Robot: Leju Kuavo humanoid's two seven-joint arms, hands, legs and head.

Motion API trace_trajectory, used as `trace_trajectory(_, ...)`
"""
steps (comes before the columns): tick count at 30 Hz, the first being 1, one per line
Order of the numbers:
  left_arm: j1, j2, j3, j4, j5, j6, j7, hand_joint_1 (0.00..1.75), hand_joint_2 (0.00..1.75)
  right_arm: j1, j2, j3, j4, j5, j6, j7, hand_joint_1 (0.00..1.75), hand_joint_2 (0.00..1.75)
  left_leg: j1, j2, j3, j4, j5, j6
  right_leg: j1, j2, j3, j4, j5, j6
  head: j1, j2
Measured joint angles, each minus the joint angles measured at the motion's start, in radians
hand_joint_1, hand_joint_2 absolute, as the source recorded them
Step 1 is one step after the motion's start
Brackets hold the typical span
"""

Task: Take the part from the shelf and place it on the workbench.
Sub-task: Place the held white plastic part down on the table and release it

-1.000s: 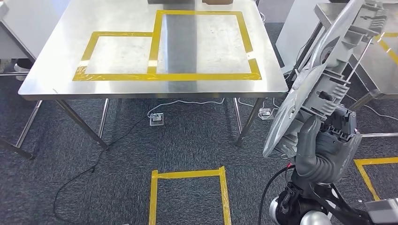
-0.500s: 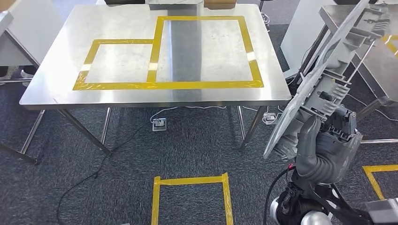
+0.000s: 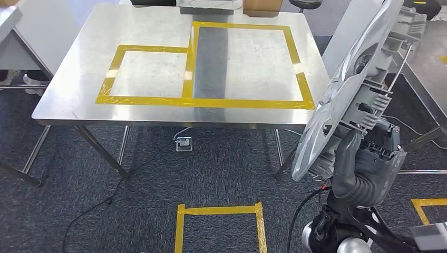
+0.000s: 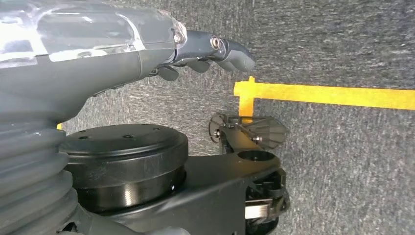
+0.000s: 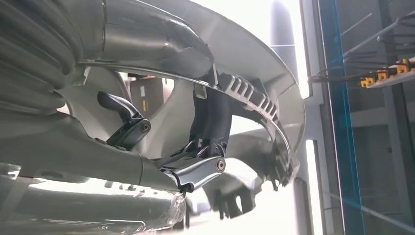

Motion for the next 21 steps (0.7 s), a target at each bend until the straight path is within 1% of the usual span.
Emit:
trace_trajectory(1, 0.0, 0.0, 0.0, 0.0, 0.0, 0.0, 0.0, 0.0, 1.75, 0.001, 0.0, 0.0, 0.0, 0.0, 0.0, 0.0, 1.75, 1.75, -0.004, -0.001, 0.005, 0.0, -0.005, 0.004, 0.003, 0.0, -0.039, 0.062, -0.014, -0.003, 0.005, 0.0)
trace_trajectory(2, 0.001, 0.0, 0.0, 0.0, 0.0, 0.0, 0.001, 0.0, 1.75, 0.002, 0.0, 0.0, 0.0, -0.001, 0.0, 0.0, 1.75, 1.75, -0.008, -0.002, 0.012, 0.0, -0.009, 0.007, 0.006, 0.0, -0.066, 0.093, -0.007, -0.008, 0.009, 0.0)
trace_trajectory(3, 0.001, 0.0, 0.0, 0.0, 0.0, 0.0, 0.001, 0.0, 1.75, 0.002, 0.0, 0.0, 0.0, -0.001, 0.0, 0.0, 1.75, 1.75, -0.013, -0.005, 0.02, 0.0, -0.015, 0.009, 0.01, 0.001, -0.076, 0.087, 0.021, -0.017, 0.014, 0.0)
trace_trajectory(4, 0.0, 0.0, 0.0, 0.0, 0.0, 0.0, 0.001, 0.0, 1.75, 0.002, 0.0, 0.0, 0.0, -0.002, 0.0, 0.0, 1.75, 1.75, -0.017, -0.008, 0.029, 0.0, -0.02, 0.011, 0.016, 0.002, -0.069, 0.044, 0.066, -0.029, 0.018, 0.0)
trace_trajectory(5, 0.0, -0.001, 0.0, 0.0, 0.0, 0.0, 0.002, 0.0, 1.75, 0.002, 0.0, 0.0, 0.0, -0.002, 0.0, 0.0, 1.75, 1.75, -0.021, -0.01, 0.037, -0.001, -0.026, 0.012, 0.024, 0.004, -0.051, -0.016, 0.113, -0.044, 0.023, 0.0)
trace_trajectory(6, -0.001, -0.003, 0.0, 0.0, 0.0, 0.0, 0.002, 0.0, 1.75, 0.002, 0.0, 0.0, 0.0, -0.002, 0.0, 0.0, 1.75, 1.75, -0.025, -0.012, 0.043, -0.002, -0.031, 0.012, 0.031, 0.006, -0.034, -0.071, 0.148, -0.061, 0.021, 0.0)
trace_trajectory(7, -0.001, -0.005, 0.0, 0.0, 0.0, 0.0, 0.002, 0.0, 1.75, 0.002, 0.0, 0.0, 0.0, -0.002, 0.0, 0.0, 1.75, 1.75, -0.024, -0.013, 0.045, -0.003, -0.033, 0.009, 0.038, 0.008, -0.019, -0.116, 0.166, -0.075, 0.021, 0.0)
trace_trajectory(8, -0.002, -0.008, 0.0, -0.001, 0.0, 0.0, 0.002, 0.0, 1.75, 0.002, 0.0, 0.0, 0.0, -0.002, 0.0, 0.0, 1.75, 1.75, -0.022, -0.014, 0.043, -0.005, -0.034, 0.005, 0.044, 0.009, -0.01, -0.141, 0.168, -0.086, 0.021, 0.0)
trace_trajectory(9, -0.002, -0.01, 0.0, -0.001, 0.001, 0.0, 0.002, 0.0, 1.75, 0.001, 0.0, -0.001, -0.001, -0.002, 0.0, 0.0, 1.75, 1.75, -0.02, -0.013, 0.041, -0.007, -0.033, 0.0, 0.048, 0.009, -0.006, -0.154, 0.164, -0.091, 0.022, 0.0)
trace_trajectory(10, -0.002, -0.011, 0.0, -0.001, 0.001, 0.0, 0.003, 0.0, 1.75, 0.0, 0.0, -0.001, -0.001, -0.002, 0.0, 0.0, 1.75, 1.75, -0.018, -0.012, 0.041, -0.012, -0.032, -0.006, 0.048, 0.009, 0.0, -0.172, 0.163, -0.09, 0.028, 0.0)
trace_trajectory(11, -0.003, -0.011, 0.0, -0.002, 0.001, 0.0, 0.003, 0.0, 1.75, 0.001, 0.0, -0.001, -0.002, -0.002, 0.0, 0.0, 1.75, 1.75, -0.018, -0.011, 0.041, -0.013, -0.033, -0.01, 0.045, 0.008, 0.007, -0.188, 0.165, -0.087, 0.031, 0.0)
trace_trajectory(12, -0.003, -0.011, 0.0, -0.002, 0.001, 0.0, 0.004, 0.0, 1.75, 0.001, 0.0, -0.001, -0.002, -0.002, 0.0, 0.0, 1.75, 1.75, -0.019, -0.011, 0.037, -0.003, -0.04, -0.016, 0.041, 0.007, 0.017, -0.204, 0.168, -0.083, 0.031, 0.0)
trace_trajectory(13, -0.004, -0.01, 0.0, -0.002, 0.001, 0.0, 0.004, 0.0, 1.75, 0.001, 0.001, -0.001, -0.002, -0.002, 0.0, 0.0, 1.75, 1.75, -0.019, -0.012, 0.023, 0.024, -0.054, -0.022, 0.036, 0.005, 0.028, -0.218, 0.171, -0.079, 0.028, 0.0)
trace_trajectory(14, -0.004, -0.009, 0.0, -0.002, 0.001, 0.0, 0.004, 0.0, 1.75, 0.001, 0.001, -0.001, -0.002, -0.002, 0.0, 0.0, 1.75, 1.75, -0.016, -0.012, -0.003, 0.072, -0.076, -0.029, 0.032, 0.004, 0.036, -0.226, 0.172, -0.077, 0.023, 0.0)
trace_trajectory(15, -0.004, -0.008, 0.0, -0.002, 0.001, 0.0, 0.004, 0.0, 1.75, 0.001, 0.001, -0.001, -0.002, -0.002, 0.0, 0.0, 1.75, 1.75, -0.011, -0.013, -0.039, 0.132, -0.1, -0.036, 0.03, 0.003, 0.042, -0.229, 0.169, -0.076, 0.016, 0.0)
trace_trajectory(16, -0.003, -0.007, 0.0, -0.002, 0.001, 0.0, 0.004, 0.0, 1.75, 0.001, 0.0, -0.001, -0.002, -0.002, 0.0, 0.0, 1.75, 1.75, -0.007, -0.013, -0.075, 0.188, -0.116, -0.043, 0.028, 0.002, 0.046, -0.229, 0.165, -0.074, 0.011, 0.0)
trace_trajectory(17, -0.001, -0.006, 0.0, -0.002, 0.001, 0.0, 0.004, 0.0, 1.75, 0.002, 0.0, -0.001, -0.001, -0.002, 0.0, 0.0, 1.75, 1.75, -0.003, -0.012, -0.103, 0.224, -0.117, -0.048, 0.026, 0.002, 0.051, -0.228, 0.16, -0.072, 0.008, 0.0)
trace_trajectory(18, -0.001, -0.005, 0.0, -0.002, 0.001, 0.0, 0.005, 0.0, 1.75, 0.003, 0.0, -0.001, -0.001, -0.002, 0.0, 0.0, 1.75, 1.75, 0.001, -0.011, -0.112, 0.222, -0.094, -0.054, 0.023, 0.002, 0.058, -0.227, 0.154, -0.068, 0.004, 0.0)
trace_trajectory(19, 0.0, -0.005, 0.0, -0.002, 0.001, 0.0, 0.005, 0.0, 1.75, 0.004, 0.0, -0.001, 0.0, -0.002, 0.0, 0.0, 1.75, 1.75, 0.005, -0.01, -0.102, 0.185, -0.055, -0.058, 0.02, 0.003, 0.066, -0.224, 0.146, -0.063, 0.001, 0.0)
trace_trajectory(20, 0.0, -0.004, 0.0, -0.002, 0.001, 0.0, 0.005, 0.0, 1.75, 0.004, 0.0, -0.001, 0.0, -0.002, 0.0, 0.0, 1.75, 1.75, 0.008, -0.007, -0.079, 0.124, -0.01, -0.061, 0.017, 0.003, 0.074, -0.22, 0.137, -0.056, -0.003, 0.0)
trace_trajectory(21, 0.0, -0.004, 0.0, -0.002, 0.001, 0.0, 0.005, 0.0, 1.75, 0.004, 0.0, -0.001, 0.0, -0.002, 0.0, 0.0, 1.75, 1.75, 0.008, -0.004, -0.053, 0.067, 0.022, -0.063, 0.016, 0.004, 0.079, -0.215, 0.127, -0.049, -0.01, 0.0)
